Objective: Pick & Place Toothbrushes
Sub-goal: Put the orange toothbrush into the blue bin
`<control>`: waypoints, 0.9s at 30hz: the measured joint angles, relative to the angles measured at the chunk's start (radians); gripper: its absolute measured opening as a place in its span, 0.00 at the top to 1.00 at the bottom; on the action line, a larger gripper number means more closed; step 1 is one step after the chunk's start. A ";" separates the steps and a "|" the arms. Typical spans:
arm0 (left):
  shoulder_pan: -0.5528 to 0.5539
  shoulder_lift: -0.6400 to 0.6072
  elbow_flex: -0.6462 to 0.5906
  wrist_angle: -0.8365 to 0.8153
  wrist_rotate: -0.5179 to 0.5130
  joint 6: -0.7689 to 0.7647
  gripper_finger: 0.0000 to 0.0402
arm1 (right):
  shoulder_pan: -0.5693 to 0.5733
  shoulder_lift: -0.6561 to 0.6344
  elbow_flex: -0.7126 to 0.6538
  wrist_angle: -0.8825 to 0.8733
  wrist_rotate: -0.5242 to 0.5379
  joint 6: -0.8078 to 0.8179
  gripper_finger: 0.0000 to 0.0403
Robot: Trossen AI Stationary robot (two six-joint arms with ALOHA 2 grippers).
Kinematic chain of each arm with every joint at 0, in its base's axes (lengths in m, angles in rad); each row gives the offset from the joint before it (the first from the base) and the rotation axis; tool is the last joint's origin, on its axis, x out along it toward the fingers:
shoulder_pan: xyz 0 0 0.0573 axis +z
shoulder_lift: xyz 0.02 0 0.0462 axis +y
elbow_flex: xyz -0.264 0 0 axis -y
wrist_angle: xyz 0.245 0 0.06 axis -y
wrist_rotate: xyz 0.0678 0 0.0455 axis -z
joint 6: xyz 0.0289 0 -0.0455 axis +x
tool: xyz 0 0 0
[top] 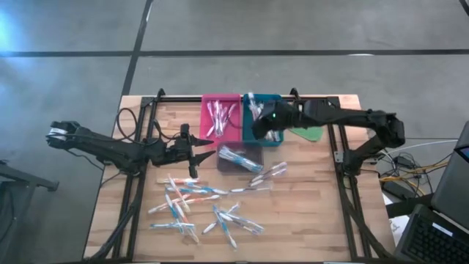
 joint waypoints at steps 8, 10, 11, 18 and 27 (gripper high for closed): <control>0.000 0.000 0.000 0.000 0.000 0.001 0.59 | -0.142 0.000 0.000 0.000 -0.109 0.067 0.93; 0.000 0.000 0.000 0.000 0.000 0.001 0.59 | -0.161 0.000 0.000 0.000 -0.111 0.069 0.93; 0.000 0.000 0.000 0.000 0.000 0.001 0.59 | -0.168 0.000 0.000 0.000 -0.111 0.069 0.93; 0.000 0.000 0.000 -0.001 0.000 0.001 0.59 | -0.197 0.040 -0.021 -0.003 -0.122 0.081 0.93; 0.000 0.000 0.000 -0.010 0.000 0.002 0.59 | -0.253 0.194 -0.015 0.011 -0.197 0.068 0.93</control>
